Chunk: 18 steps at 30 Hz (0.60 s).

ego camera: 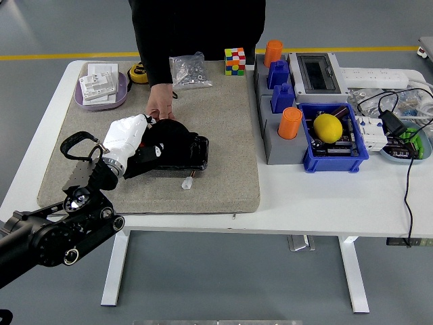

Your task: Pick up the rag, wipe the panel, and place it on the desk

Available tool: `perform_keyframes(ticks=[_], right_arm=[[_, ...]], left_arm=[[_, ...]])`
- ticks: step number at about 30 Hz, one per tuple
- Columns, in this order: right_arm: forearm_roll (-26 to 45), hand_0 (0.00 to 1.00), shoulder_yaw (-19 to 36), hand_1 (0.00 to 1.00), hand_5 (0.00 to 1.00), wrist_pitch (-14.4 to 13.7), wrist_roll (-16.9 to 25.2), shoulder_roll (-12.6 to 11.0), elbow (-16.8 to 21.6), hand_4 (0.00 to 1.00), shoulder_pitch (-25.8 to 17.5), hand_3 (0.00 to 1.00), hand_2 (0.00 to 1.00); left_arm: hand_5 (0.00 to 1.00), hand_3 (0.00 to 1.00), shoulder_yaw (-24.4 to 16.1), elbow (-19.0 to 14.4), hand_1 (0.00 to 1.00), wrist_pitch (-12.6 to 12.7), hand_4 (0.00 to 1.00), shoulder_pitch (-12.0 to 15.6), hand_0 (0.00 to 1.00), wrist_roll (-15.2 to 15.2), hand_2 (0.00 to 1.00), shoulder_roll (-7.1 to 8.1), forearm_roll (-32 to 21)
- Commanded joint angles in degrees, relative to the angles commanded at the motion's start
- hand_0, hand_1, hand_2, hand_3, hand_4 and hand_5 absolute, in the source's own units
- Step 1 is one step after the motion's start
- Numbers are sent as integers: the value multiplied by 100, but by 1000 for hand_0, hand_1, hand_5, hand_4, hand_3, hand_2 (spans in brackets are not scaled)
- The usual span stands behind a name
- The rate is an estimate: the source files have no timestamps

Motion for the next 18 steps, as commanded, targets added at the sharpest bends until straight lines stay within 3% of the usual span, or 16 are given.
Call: perform_keyframes(ticks=[7, 18], right_arm=[[6, 727, 13, 606, 584, 7, 10, 8, -9, 998, 2, 620, 692], [4, 727, 21, 606, 585, 10, 12, 11, -13, 998, -14, 620, 692]], left_arm=[[2, 351, -304, 78, 149, 4, 2, 136, 249, -9, 440, -12, 223], [2, 350, -832, 111, 149, 28, 2, 361, 249, -15, 440, 139, 395]])
